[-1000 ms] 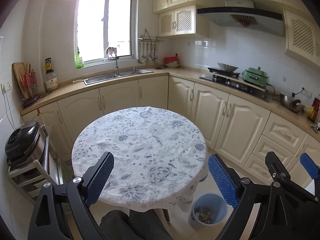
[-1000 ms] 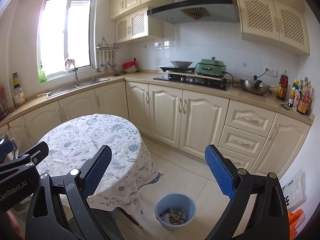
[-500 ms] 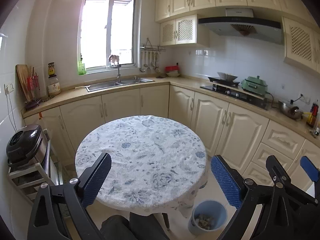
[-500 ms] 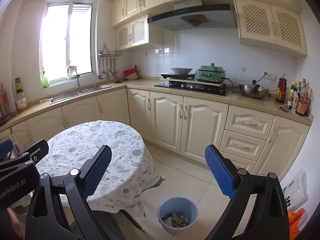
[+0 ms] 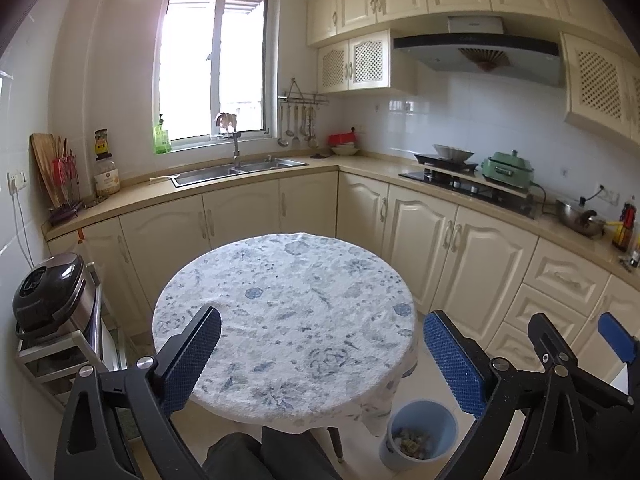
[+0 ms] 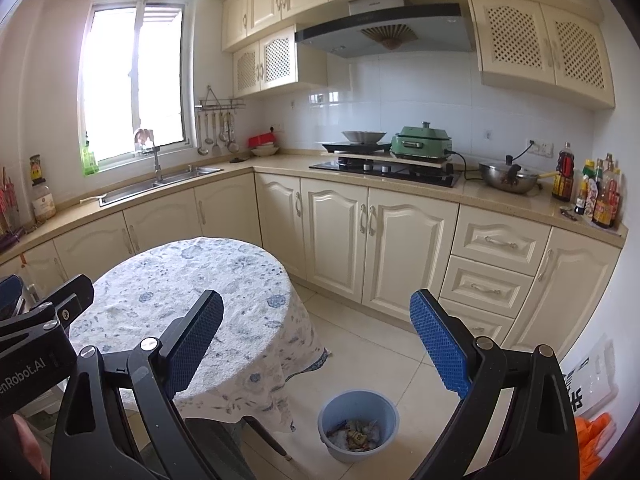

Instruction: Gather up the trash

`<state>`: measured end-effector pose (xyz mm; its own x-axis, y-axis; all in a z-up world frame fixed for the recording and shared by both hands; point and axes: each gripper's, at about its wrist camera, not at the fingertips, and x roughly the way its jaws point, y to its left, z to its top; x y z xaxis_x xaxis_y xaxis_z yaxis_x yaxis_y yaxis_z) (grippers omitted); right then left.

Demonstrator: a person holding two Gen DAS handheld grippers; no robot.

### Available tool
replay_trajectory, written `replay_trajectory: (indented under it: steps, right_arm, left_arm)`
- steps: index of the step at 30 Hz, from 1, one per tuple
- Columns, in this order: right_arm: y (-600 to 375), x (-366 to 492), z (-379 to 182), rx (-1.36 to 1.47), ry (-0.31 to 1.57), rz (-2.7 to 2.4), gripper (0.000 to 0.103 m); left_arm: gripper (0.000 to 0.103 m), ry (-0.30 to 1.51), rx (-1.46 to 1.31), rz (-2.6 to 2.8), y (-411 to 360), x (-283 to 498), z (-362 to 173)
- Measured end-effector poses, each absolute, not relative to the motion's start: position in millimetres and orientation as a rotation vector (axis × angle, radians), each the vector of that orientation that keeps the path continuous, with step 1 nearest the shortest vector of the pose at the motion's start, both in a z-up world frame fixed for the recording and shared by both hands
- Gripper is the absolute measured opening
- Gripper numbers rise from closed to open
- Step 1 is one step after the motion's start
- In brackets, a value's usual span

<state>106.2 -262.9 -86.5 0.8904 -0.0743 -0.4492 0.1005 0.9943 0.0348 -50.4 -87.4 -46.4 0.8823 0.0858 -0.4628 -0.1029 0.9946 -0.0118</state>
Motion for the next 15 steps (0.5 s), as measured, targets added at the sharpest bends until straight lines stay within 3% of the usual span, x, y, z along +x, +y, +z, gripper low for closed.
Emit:
replay_trajectory:
  steps: [15]
  right_arm:
    - [-253.9,105.9,-85.7,0.049,0.474,-0.087,0.096]
  left_arm:
    - [0.1,0.474,-0.054,0.105,-77.1,-52.4,-50.1]
